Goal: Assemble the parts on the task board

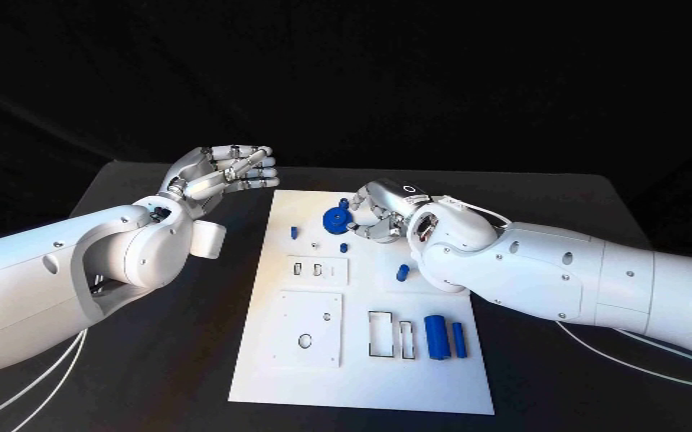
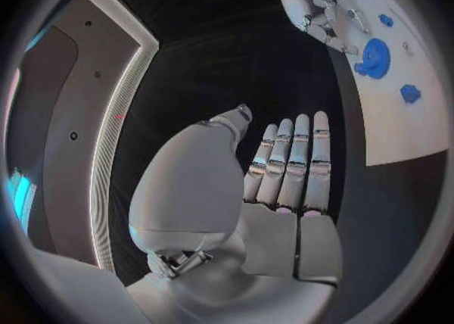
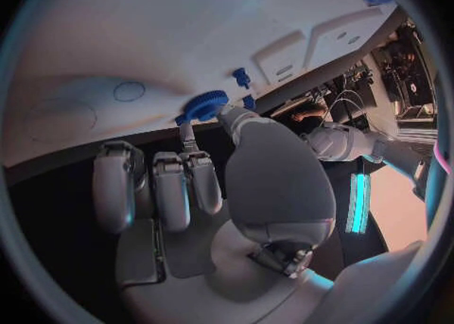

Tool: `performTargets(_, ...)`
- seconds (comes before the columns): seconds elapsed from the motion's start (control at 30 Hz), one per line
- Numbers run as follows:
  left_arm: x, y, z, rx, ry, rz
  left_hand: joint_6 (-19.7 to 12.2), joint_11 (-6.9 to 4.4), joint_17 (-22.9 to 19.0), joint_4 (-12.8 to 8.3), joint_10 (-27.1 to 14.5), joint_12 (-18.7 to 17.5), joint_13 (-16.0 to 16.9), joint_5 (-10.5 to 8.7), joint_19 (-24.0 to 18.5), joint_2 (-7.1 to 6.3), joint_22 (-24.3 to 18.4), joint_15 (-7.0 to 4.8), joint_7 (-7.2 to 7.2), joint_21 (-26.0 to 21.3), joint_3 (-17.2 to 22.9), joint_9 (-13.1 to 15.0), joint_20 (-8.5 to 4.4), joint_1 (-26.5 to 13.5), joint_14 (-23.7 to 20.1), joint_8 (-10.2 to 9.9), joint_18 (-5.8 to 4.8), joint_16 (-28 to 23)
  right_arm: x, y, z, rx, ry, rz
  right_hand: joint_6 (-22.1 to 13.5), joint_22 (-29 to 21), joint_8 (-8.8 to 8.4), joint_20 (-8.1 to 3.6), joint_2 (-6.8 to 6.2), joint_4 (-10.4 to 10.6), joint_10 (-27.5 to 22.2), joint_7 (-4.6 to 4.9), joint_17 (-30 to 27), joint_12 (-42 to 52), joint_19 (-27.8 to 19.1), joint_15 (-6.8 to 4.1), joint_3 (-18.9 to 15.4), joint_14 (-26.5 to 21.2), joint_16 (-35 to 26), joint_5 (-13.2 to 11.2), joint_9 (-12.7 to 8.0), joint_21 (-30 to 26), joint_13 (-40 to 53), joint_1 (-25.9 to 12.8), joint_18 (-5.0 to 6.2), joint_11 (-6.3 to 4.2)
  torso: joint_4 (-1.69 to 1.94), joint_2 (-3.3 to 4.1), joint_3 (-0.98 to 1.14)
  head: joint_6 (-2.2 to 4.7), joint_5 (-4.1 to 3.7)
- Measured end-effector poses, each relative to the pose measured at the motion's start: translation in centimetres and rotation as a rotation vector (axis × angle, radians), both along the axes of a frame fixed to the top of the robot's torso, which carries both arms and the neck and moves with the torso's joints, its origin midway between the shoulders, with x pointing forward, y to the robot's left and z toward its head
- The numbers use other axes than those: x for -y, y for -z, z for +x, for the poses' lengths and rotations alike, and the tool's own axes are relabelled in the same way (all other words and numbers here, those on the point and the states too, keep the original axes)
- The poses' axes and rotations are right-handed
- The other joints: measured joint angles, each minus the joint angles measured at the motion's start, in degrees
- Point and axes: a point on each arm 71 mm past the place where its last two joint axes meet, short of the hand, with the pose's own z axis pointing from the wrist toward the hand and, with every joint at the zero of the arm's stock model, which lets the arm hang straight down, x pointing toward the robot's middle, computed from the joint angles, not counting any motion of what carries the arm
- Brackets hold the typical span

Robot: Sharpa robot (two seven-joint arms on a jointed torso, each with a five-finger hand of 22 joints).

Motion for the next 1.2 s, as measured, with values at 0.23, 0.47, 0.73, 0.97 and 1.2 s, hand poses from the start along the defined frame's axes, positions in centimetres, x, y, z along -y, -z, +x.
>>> performTargets(0.23,-0.2,0.0,0.0,0.000,-0.005,0.002,0.0,0.00,0.0,0.0,0.0,0.0,0.0,0.00,0.0,0.00,0.0,0.00,0.00,0.0,0.0,0.0,0.00,0.0,0.0,0.0,0.00,-0.1,4.2,-2.9,-0.4,0.031,0.017,0.075,0.4,0.0,-0.67,0.38,-0.88,-1.9,0.0,0.13,0.0,0.0,-0.7,0.00,2.0,0.0,0.0,-1.3,0.0,-1.4,0.0,2.4,0.00,0.00,-0.24,-0.14,0.04,0.16,0.01)
performTargets(0.47,-0.3,0.0,0.0,-0.001,-0.006,0.002,0.0,0.00,0.0,-0.4,0.0,0.0,0.0,0.00,0.0,0.00,0.0,0.00,0.00,0.0,0.1,-0.1,0.00,0.0,0.0,0.0,0.00,-0.2,10.1,-4.9,-0.2,-0.019,0.038,0.165,0.6,0.0,-1.22,0.29,-3.42,-5.2,0.0,0.01,0.0,-1.1,-1.3,0.00,1.9,0.0,-0.2,-2.7,0.0,-2.3,0.0,4.9,0.00,0.00,-0.96,-0.49,0.27,0.31,-0.40)
performTargets(0.73,0.0,0.0,0.1,0.000,0.000,0.000,0.0,0.00,0.0,-0.8,0.0,0.0,0.0,0.00,0.0,-0.13,0.0,0.00,0.00,0.0,0.0,-0.1,0.00,0.1,0.0,0.0,0.00,-0.2,14.8,-4.3,0.1,-0.079,0.053,0.202,0.6,0.0,-1.55,0.29,-3.99,-7.1,0.0,0.01,0.0,-1.5,-1.8,0.00,1.0,0.0,-0.2,-2.8,0.1,-2.9,0.0,6.8,0.01,0.00,-1.58,-0.77,0.73,0.28,-0.77)
performTargets(0.97,0.0,0.1,0.1,0.001,0.001,0.000,0.0,-0.01,0.0,-1.0,0.0,0.0,0.0,0.00,0.0,-0.23,0.0,0.00,0.00,0.0,0.1,-0.1,0.00,0.2,0.0,0.0,0.00,-0.2,17.1,-2.1,0.3,-0.125,0.078,0.190,0.6,0.0,-1.55,0.29,-3.91,-7.5,0.0,0.01,0.0,-1.5,-1.8,0.00,1.1,0.0,-0.2,-2.8,0.2,-2.9,0.0,7.4,0.00,0.00,-1.82,-0.81,0.99,0.07,-1.08)
performTargets(1.2,0.0,0.1,0.1,0.000,0.001,0.001,0.0,-0.01,0.0,-1.0,0.0,0.0,0.0,0.00,0.0,-0.23,0.0,0.00,0.00,0.0,0.1,-0.1,0.00,0.2,0.0,0.0,0.00,-0.2,18.0,-0.8,0.6,-0.148,0.090,0.178,0.6,0.0,-1.55,0.29,-3.69,-7.7,0.0,0.01,0.0,-1.5,-1.8,0.00,0.9,0.0,-0.2,-2.5,0.2,-2.9,0.0,7.6,0.00,0.00,-1.79,-0.80,0.95,-0.09,-1.19)
